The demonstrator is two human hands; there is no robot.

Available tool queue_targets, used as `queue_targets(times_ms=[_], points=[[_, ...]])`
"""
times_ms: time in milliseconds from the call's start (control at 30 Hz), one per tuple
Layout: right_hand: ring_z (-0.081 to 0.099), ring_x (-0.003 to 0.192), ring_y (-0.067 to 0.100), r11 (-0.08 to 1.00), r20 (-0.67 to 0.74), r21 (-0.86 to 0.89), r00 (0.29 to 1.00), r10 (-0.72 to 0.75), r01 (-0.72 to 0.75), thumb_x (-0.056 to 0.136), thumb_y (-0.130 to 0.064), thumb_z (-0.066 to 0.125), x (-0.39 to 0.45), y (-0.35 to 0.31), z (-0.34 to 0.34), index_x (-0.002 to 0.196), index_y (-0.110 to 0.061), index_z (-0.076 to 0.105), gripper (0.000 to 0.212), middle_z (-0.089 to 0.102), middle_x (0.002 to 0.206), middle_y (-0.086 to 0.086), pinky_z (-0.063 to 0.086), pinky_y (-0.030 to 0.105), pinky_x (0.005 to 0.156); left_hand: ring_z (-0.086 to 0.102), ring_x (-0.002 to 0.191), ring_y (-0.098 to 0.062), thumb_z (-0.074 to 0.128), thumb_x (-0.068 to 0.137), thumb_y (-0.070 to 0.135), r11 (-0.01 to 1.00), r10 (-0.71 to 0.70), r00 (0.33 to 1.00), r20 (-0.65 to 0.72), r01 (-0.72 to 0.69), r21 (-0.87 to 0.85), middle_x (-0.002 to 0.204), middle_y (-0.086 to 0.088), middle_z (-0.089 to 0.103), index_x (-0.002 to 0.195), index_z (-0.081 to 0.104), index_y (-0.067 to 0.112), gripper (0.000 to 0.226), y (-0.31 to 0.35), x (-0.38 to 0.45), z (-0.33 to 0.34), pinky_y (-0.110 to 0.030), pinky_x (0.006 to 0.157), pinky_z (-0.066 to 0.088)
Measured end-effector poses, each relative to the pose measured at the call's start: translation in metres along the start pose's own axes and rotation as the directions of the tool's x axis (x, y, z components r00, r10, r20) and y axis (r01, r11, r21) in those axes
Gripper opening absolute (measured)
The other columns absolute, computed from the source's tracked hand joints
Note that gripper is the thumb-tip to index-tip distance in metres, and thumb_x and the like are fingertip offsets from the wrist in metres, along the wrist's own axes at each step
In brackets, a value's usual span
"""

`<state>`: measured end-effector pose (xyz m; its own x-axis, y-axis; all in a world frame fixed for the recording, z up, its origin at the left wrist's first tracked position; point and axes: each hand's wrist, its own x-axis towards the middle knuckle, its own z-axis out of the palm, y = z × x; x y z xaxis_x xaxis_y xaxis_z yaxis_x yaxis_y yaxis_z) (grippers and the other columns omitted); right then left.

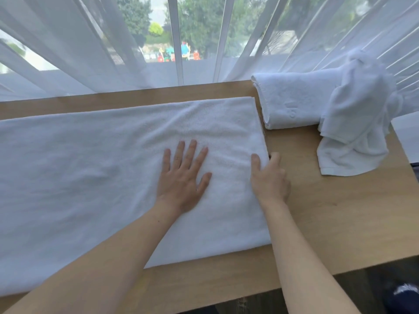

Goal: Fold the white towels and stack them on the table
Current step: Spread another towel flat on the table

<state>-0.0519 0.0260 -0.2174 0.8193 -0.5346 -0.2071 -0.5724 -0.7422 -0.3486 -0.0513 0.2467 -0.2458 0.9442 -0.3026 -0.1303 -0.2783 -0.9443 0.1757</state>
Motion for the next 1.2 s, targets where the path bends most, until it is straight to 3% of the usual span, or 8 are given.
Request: queue_targets(times_ms=[167,367,500,667,733,833,933,1200], points=[[0.045,0.065,0.023,0.999,-0.027,-0.037,0.999,0.022,-0.023,0.097,-0.066,0.033,-0.024,0.037,-0.003,0.113,-0.019,0.037,0.05,0.054,0.08,0.002,0.035,0.034,0.059,-0.001,0.156,-0.027,0.016,0.103,0.054,0.997,0.003,1.0,0.002,-0.003,-0.081,0.169,-0.005,0.006,0.161,0.013,0.026,0.065,0.016,-0.024,0.002,-0.049,0.125,-0.001],[0.052,0.104,0.033,0.99,-0.145,-0.071,0.98,-0.134,0.125,0.099,-0.048,0.045,-0.053,0.029,0.011,0.139,-0.016,0.038,0.051,0.051,0.129,0.015,0.042,0.045,0.081,-0.01,0.155,-0.026,0.017,0.101,0.056,0.998,0.042,0.999,0.031,-0.041,-0.046,0.169,-0.003,-0.003,0.161,0.006,0.026,0.068,0.022,-0.045,0.008,-0.049,0.125,-0.003],[0.013,0.15,0.034,0.927,0.035,-0.247,0.959,-0.282,0.282,0.103,-0.053,0.029,-0.093,0.038,0.023,0.157,-0.037,0.017,0.058,0.01,0.166,0.005,0.016,0.056,0.117,0.001,0.156,-0.026,0.019,0.102,0.053,0.989,0.127,0.991,0.036,-0.124,-0.084,0.169,-0.003,0.005,0.161,0.015,0.024,0.066,0.006,-0.054,-0.001,-0.043,0.126,-0.003],[-0.01,0.154,0.025,0.954,0.051,-0.256,0.988,-0.144,0.152,0.104,-0.05,0.016,-0.097,0.019,0.027,0.16,-0.032,0.005,0.06,-0.006,0.169,0.001,-0.005,0.058,0.121,0.002,0.156,-0.027,0.022,0.099,0.056,0.992,-0.121,0.993,-0.016,0.12,-0.037,0.169,-0.004,0.006,0.161,0.015,0.024,0.071,-0.082,-0.083,-0.009,-0.045,0.125,0.001],[-0.01,0.154,0.023,0.915,0.051,-0.21,0.938,-0.343,0.345,0.104,-0.05,0.02,-0.116,-0.021,0.041,0.16,-0.024,0.012,0.062,-0.002,0.169,0.002,-0.009,0.055,0.122,-0.003,0.156,-0.025,0.02,0.099,0.057,0.989,-0.146,0.989,-0.017,0.146,-0.026,0.169,-0.004,0.003,0.162,0.011,0.022,0.072,-0.102,-0.084,-0.012,-0.045,0.125,0.0],[0.001,0.155,0.022,0.708,0.168,-0.15,0.723,-0.67,0.69,0.104,-0.052,0.025,-0.141,-0.069,0.071,0.159,-0.03,0.019,0.059,0.006,0.169,0.0,-0.003,0.05,0.124,-0.008,0.155,-0.023,0.021,0.1,0.052,0.989,-0.143,0.989,-0.023,0.143,-0.026,0.169,-0.004,0.0,0.162,0.008,0.019,0.072,-0.107,-0.081,-0.011,-0.048,0.125,0.003],[0.005,0.155,0.019,0.61,0.249,-0.165,0.631,-0.735,0.775,0.103,-0.051,0.033,-0.12,-0.075,0.08,0.158,-0.036,0.022,0.058,0.01,0.168,-0.003,0.002,0.047,0.125,-0.002,0.156,-0.024,0.025,0.099,0.047,0.99,-0.134,0.99,-0.035,0.133,-0.037,0.169,-0.006,0.008,0.161,0.015,0.017,0.069,-0.108,-0.079,-0.01,-0.05,0.125,0.007],[-0.009,0.155,0.021,0.897,0.118,-0.266,0.935,-0.334,0.354,0.103,-0.051,0.02,-0.011,-0.088,0.048,0.16,-0.036,0.002,0.062,-0.006,0.169,-0.001,-0.006,0.048,0.123,0.013,0.154,-0.029,0.032,0.095,0.042,0.992,-0.126,0.988,-0.088,0.123,-0.037,0.166,-0.009,0.021,0.159,0.027,0.016,0.069,-0.108,-0.076,-0.011,-0.054,0.123,0.017]])
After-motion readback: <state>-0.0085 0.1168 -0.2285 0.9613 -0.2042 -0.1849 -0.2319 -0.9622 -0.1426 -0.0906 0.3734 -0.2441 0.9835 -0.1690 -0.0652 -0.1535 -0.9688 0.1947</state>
